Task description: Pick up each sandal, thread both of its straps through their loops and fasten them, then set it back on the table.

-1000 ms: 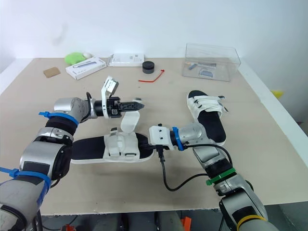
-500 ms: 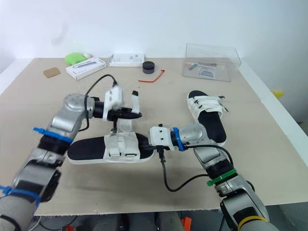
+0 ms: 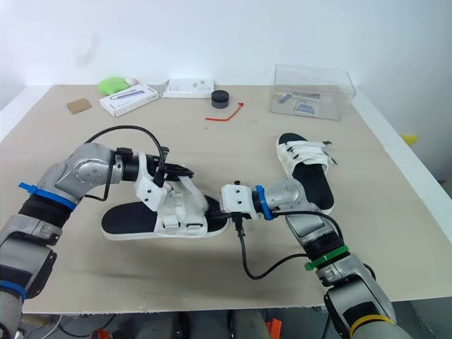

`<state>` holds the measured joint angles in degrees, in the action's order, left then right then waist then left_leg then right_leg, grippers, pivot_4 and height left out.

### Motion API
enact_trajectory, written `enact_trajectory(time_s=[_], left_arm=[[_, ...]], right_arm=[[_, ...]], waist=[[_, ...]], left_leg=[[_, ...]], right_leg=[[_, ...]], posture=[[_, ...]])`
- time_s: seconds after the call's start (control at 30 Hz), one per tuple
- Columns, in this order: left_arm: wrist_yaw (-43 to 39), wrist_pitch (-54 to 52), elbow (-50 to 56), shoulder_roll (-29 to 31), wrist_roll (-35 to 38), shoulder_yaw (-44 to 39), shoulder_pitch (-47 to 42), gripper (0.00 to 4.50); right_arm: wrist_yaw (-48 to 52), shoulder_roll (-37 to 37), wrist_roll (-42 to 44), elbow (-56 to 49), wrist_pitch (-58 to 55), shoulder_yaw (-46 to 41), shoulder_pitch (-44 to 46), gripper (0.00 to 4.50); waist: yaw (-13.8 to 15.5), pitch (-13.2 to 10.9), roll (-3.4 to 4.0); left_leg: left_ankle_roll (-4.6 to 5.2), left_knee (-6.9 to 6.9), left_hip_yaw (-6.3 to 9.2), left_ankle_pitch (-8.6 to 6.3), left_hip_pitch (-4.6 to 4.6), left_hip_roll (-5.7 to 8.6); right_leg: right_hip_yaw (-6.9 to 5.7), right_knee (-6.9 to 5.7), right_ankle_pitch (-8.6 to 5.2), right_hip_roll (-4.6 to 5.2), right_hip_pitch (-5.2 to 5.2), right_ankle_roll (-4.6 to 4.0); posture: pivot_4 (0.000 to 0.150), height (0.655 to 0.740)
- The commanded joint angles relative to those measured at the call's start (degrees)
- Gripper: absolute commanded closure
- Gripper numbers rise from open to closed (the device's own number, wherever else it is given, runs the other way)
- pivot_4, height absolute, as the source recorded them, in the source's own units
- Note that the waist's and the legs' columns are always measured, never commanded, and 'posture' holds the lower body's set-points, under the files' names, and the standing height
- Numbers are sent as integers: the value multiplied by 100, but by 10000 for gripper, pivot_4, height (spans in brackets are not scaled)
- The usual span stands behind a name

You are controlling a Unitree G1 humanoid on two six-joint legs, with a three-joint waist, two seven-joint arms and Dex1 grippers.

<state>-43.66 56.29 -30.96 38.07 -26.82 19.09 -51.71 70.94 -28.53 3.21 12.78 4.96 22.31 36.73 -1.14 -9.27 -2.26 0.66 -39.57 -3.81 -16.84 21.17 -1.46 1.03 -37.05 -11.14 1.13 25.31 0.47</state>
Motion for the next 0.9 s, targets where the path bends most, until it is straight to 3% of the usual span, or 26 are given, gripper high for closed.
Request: enact_trajectory(time_s=[0.03,0.23,0.43,0.6,0.9], left_arm=[[486,26,23,67,311,-377,-193,44906],[141,80,424,265,1022,-169,91,44906],[-596,-662,1078,327,1928,-39,562,44906],[-896,-627,1082,463,1685,114,778,44906],[-814,-822,751,-80,1589,97,370,44906]], right_arm=[[82,-35,-165,197,2,75,20,45000],[111,-29,-156,281,59,80,57,45000],[125,-27,-153,291,68,83,51,45000],[116,-13,-159,303,68,88,62,45000],[121,-52,-169,217,8,93,-6,45000]], waist=[[-5,0,0],[-13,-1,1],[-6,0,1],[-5,0,1],[0,1,1]], left_leg=[[2,0,-2,-1,0,-1],[9,1,-6,-5,4,-5],[13,1,-6,-8,5,-5],[14,1,-4,-9,3,-4],[14,-2,-2,-9,1,-3]], right_leg=[[1,0,0,0,1,0],[-3,0,0,0,6,-1],[-6,1,-2,2,6,-2],[-5,0,-2,-2,5,-2],[-3,0,-3,-6,0,-1]], posture=[[1500,7400],[1500,7400],[1500,7400],[1500,7400],[1500,7400]])
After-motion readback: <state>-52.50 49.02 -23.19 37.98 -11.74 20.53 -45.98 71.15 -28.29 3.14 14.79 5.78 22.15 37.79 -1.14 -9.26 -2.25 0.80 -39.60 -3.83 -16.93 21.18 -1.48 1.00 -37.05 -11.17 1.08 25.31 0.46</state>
